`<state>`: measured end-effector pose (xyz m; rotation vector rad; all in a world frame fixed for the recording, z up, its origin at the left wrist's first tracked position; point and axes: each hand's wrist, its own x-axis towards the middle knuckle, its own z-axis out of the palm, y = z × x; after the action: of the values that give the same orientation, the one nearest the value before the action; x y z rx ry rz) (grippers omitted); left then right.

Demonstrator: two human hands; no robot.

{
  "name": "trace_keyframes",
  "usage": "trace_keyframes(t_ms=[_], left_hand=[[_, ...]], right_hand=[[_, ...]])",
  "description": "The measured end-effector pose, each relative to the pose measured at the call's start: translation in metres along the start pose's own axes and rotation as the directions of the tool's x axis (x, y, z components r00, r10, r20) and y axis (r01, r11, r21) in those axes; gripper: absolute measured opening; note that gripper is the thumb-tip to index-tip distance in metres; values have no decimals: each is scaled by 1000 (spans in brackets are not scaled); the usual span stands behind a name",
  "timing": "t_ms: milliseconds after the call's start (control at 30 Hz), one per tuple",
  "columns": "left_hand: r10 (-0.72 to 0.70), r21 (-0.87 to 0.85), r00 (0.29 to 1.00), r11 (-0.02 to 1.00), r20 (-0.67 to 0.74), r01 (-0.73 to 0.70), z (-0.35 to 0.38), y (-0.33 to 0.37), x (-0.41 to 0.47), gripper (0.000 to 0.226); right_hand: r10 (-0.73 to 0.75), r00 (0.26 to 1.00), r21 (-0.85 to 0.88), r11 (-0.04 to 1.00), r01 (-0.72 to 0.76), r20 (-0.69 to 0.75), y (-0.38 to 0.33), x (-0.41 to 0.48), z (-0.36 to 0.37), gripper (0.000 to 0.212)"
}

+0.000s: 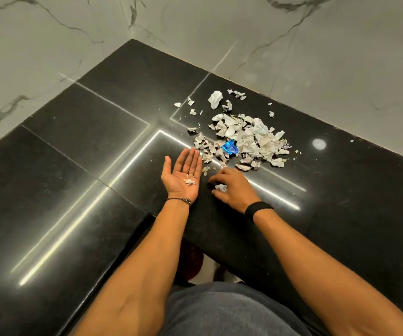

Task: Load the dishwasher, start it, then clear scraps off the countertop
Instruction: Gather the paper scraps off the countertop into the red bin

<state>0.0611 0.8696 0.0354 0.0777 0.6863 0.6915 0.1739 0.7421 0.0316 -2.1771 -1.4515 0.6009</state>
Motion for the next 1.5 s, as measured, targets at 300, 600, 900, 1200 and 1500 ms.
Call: trace_keyframes(t_ms=[300,600,900,1200,1500], left_hand=[[-218,188,973,961,69,202,9,20,22,59],[-334,166,936,935,113,313,-3,50,32,50],[-254,165,964,957,75,239,2,61,41,58],[-214,174,975,964,59,201,8,43,41,58],[-224,232,972,952,76,201,19,19,37,58]], right_hand=[[254,873,378,922,-87,-417,-72,37,-4,19],[383,778,416,892,-174,-497,-74,54,-5,12],[209,969,-45,975,-217,-133,-49,48,6,38],[51,988,-33,998,-56,-148,-43,43,12,26],[257,907,480,874,-71,-334,-55,47,-16,16]])
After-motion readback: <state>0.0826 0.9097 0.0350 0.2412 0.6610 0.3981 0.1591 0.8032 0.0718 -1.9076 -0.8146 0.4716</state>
